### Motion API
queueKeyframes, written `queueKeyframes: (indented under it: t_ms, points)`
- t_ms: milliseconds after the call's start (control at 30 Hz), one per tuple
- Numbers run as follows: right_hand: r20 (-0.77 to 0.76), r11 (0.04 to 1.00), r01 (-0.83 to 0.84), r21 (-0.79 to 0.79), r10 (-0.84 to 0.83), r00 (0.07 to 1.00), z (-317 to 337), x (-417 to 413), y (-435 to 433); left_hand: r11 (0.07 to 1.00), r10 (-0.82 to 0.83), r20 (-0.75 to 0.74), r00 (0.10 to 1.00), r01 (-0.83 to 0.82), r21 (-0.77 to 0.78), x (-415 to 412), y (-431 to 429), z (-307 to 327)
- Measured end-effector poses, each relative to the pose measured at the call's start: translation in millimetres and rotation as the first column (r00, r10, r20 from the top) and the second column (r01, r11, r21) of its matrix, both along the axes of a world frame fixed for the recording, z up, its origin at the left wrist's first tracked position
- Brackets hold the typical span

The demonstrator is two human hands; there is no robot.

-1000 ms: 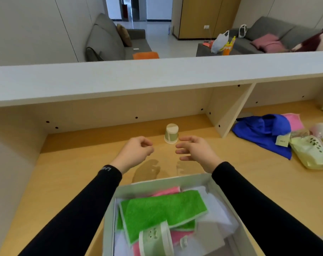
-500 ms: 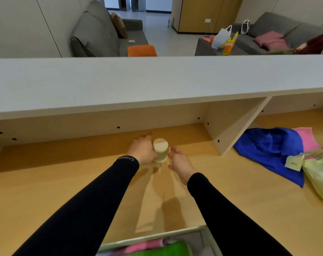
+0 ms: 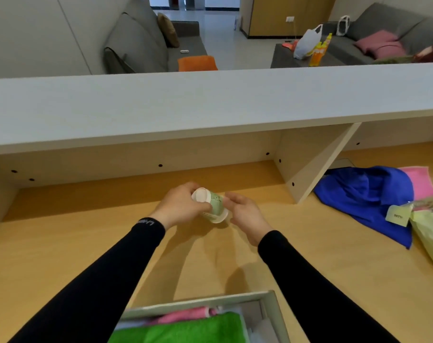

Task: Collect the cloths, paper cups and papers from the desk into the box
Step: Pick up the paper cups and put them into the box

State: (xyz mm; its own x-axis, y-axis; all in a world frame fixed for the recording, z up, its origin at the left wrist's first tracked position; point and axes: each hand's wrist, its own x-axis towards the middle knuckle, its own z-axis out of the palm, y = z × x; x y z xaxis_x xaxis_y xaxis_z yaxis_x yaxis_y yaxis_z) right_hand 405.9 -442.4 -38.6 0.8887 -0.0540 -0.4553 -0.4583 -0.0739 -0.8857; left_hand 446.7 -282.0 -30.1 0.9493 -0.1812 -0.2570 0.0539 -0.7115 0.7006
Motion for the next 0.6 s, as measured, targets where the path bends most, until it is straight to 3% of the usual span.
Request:
queueKeyframes:
  t_ms: [100, 167, 233, 333, 467, 533, 600]
  points:
    - [0.062, 0.990, -0.059, 0.124, 0.052, 0.997, 28, -23, -4, 0.948, 0.046, -0.114, 0.992, -0.079, -0.309, -38, 23, 35]
    - [0.110, 0.957, -0.137, 0.256, 0.112, 0.988, 47, -41, -4, 0.918, 0.015, -0.136, 0.991, -0.068, -0.391, -65, 36, 53]
    - [0.167, 0.940, -0.235, 0.246, 0.198, 0.966, 64, -62, -3, 0.910, -0.041, -0.133, 0.990, -0.018, -0.415, -92, 49, 68]
    - [0.192, 0.935, -0.341, 0.103, 0.317, 0.929, 75, -99, -1, 0.927, -0.145, -0.150, 0.978, 0.081, -0.366, -132, 64, 80]
    - [0.086, 0.875, -0.465, -0.137, 0.478, 0.874, 71, -154, 3, 0.955, -0.290, -0.213, 0.933, 0.267, -0.131, -180, 66, 78]
    - [0.048, 0.849, -0.481, -0.220, 0.501, 0.864, 68, -175, 3, 0.934, -0.351, -0.219, 0.910, 0.357, -0.011, -194, 67, 74]
    - [0.057, 0.858, -0.418, -0.301, 0.453, 0.890, 66, -191, 1, 0.950, -0.305, -0.133, 0.943, 0.312, 0.033, -203, 75, 72]
